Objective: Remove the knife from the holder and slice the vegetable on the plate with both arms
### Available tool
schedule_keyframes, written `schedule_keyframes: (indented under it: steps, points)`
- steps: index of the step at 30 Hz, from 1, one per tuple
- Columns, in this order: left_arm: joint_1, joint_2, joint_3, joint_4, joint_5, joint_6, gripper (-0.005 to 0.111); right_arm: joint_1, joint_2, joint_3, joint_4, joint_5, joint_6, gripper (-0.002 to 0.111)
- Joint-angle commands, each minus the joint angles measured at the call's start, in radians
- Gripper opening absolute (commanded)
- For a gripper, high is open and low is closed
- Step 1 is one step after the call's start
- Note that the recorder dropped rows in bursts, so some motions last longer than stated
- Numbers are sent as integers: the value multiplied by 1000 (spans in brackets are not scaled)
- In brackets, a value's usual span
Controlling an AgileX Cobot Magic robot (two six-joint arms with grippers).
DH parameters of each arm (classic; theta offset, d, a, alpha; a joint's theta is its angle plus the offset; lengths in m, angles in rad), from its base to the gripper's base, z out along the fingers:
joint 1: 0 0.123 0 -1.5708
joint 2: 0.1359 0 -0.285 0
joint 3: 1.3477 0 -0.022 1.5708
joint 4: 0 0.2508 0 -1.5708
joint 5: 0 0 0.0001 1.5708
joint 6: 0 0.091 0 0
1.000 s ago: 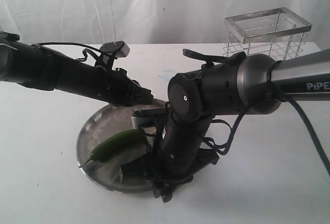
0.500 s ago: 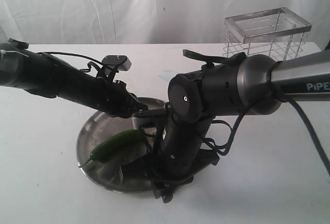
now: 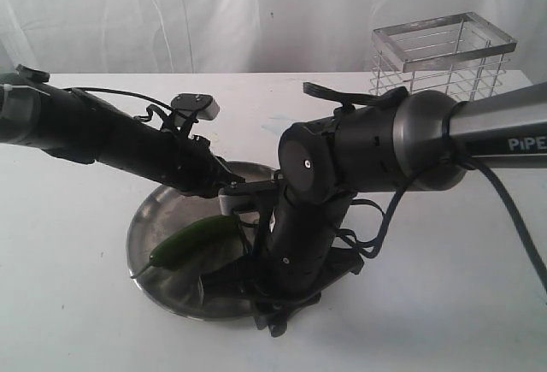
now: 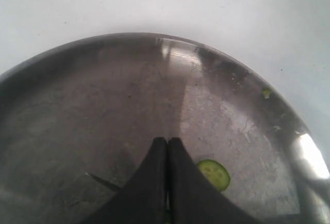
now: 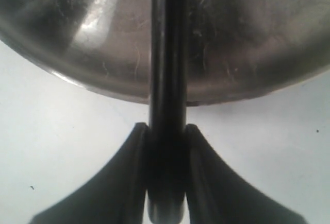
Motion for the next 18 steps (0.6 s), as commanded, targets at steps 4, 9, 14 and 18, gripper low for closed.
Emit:
schedule_keyframes:
  steps: [4,9,14,18]
  points:
    - [1,13,0,8,18,2,0,2,0,4,-14,-43,7,0]
    - [1,13,0,8,17,2,0,2,0,4,-56,-52,24,0]
    - [1,13,0,6,15,3,0,2,0,4,-87,-52,55,0]
    - [1,13,0,4,13,3,0,2,0,4,-85,-52,53,0]
